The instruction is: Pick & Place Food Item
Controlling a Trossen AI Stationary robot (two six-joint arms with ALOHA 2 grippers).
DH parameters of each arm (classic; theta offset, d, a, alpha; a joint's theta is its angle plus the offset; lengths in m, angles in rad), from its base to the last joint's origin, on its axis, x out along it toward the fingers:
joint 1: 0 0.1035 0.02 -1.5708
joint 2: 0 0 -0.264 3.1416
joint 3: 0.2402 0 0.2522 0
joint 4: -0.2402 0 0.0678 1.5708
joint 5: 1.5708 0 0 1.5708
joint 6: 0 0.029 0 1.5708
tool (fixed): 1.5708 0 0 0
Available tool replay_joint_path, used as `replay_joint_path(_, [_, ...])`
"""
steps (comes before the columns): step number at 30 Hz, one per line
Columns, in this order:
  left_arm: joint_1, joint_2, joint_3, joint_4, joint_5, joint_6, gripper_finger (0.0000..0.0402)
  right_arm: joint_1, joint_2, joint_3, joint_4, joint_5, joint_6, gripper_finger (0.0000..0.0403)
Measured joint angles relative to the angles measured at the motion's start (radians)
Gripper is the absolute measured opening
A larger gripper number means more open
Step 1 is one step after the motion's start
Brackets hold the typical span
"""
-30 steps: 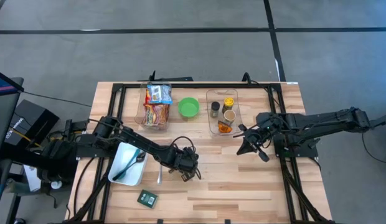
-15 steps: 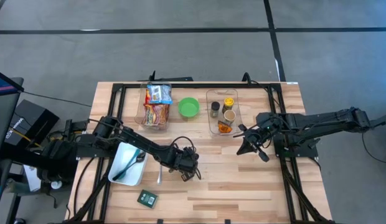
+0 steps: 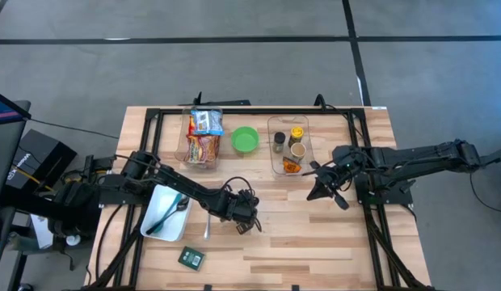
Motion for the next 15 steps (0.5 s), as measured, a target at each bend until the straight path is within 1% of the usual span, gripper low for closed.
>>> replay_joint_path(15, [0.0,0.0,0.0,0.022,-0.017,-0.001,0.0009,0.003,0.0,0.0,-0.007,0.003,-0.009,0.0])
